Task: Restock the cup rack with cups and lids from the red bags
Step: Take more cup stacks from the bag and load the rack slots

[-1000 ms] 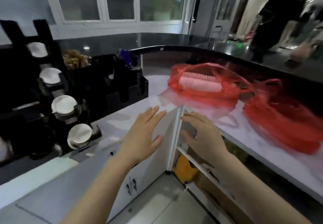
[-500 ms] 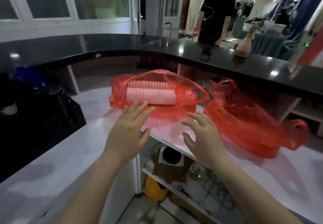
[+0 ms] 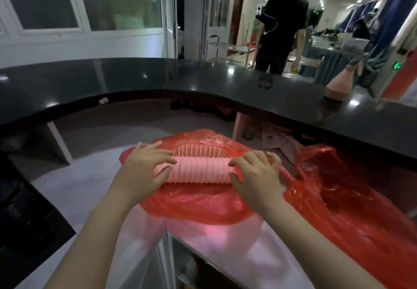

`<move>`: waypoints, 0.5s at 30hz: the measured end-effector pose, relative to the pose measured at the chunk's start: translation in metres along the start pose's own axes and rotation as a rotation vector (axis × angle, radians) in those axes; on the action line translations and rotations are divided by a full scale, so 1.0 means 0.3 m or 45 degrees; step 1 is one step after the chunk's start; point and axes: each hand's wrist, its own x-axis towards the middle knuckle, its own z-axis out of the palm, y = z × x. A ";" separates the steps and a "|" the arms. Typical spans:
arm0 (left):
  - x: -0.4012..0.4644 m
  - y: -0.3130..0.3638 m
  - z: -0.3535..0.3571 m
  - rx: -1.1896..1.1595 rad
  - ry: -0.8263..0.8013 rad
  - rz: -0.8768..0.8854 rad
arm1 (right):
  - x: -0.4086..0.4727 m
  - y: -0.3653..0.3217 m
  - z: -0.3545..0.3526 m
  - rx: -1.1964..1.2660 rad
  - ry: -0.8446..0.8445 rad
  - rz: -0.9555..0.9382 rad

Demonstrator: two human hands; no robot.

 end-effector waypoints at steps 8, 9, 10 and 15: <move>0.055 -0.173 0.123 0.424 -0.330 -0.123 | 0.079 0.139 0.205 -0.250 -0.552 -0.162; 0.066 -0.192 0.128 0.440 -0.352 -0.137 | 0.089 0.164 0.226 -0.249 -0.534 -0.243; 0.083 -0.210 0.135 0.454 -0.370 -0.144 | 0.098 0.191 0.245 -0.239 -0.503 -0.332; 0.170 -0.275 0.182 0.523 -0.534 -0.134 | 0.144 0.321 0.316 -0.255 -0.512 -0.514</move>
